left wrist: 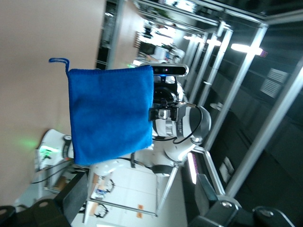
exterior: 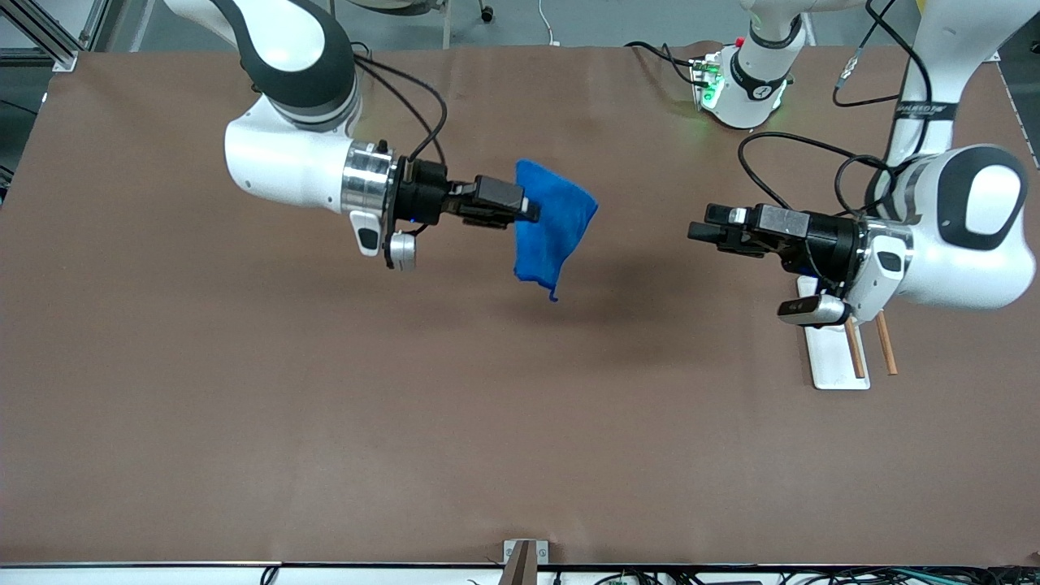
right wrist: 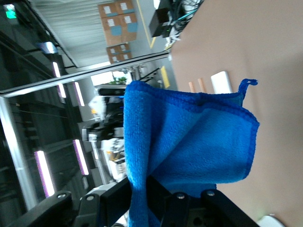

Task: Right arm passes towel to left arm to hang
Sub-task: 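Grasp the towel with the left gripper beside the right gripper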

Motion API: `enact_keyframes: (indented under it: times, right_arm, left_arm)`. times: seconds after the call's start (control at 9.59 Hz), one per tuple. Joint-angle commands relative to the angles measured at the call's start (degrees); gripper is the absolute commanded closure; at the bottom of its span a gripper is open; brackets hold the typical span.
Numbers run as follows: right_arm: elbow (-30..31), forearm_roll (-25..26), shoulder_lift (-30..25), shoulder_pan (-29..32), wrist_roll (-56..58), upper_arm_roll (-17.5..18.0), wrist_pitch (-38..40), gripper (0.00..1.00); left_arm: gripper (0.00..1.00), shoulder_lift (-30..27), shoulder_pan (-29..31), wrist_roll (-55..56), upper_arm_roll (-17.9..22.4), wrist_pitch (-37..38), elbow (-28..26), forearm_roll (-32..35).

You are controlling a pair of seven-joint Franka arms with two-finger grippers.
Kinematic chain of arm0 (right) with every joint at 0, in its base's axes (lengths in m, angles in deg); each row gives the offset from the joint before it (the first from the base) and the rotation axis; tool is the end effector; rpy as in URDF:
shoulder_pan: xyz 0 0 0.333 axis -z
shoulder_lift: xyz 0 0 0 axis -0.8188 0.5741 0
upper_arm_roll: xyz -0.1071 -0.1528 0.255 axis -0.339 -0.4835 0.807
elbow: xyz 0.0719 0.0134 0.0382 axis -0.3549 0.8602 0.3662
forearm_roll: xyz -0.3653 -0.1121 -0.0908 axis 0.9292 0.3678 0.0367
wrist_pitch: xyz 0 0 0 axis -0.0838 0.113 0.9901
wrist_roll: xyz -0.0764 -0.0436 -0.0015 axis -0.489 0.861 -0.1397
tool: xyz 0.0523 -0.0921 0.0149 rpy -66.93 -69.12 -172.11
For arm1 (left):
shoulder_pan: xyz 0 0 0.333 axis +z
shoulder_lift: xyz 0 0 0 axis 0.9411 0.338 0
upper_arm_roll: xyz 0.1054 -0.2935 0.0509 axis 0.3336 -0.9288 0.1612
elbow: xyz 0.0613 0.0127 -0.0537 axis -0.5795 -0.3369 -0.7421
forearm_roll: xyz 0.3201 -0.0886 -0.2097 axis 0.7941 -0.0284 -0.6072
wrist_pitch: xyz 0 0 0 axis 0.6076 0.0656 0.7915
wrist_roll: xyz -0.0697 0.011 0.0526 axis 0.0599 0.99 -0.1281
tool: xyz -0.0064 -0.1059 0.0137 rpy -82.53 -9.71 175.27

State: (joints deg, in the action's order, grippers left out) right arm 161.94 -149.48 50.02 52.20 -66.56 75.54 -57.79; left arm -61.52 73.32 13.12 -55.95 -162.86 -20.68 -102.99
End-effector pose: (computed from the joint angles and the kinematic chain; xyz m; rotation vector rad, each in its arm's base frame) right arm 0.5271 0.3974 0.5187 -1.7281 0.3184 0.0901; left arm 0.6029 -0.1566 0.4618 1.4923 -0.0174 -0.4136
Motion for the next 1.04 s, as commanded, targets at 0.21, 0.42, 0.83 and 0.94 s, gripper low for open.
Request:
enact_keyframes:
  times: [0.21,0.42,0.83,0.94]
  right_arm:
    - [-8.72,-9.11,4.43,-5.31,1.08,0.33,-7.26,1.0]
    - [-10.5,-9.12,5.86,-6.38,1.07,0.33,-8.78,1.0]
    - [-10.51,-9.2,5.86,-6.29,1.07,0.33,-8.78,1.0]
    - [-10.51,-9.2,5.86,-6.29,1.07,0.33,-8.78,1.0]
  left_arm:
    - [0.0,14.27,0.27,-16.6,-4.74,9.78,-2.76,-12.66]
    - [0.02,14.03,0.44,-17.24,-7.82,9.79,-6.02,-16.9]
    - [0.29,13.5,0.62,-16.28,-8.88,10.49,-7.18,-17.18]
    - [0.37,13.32,0.62,-16.01,-9.67,10.41,-7.17,-18.48]
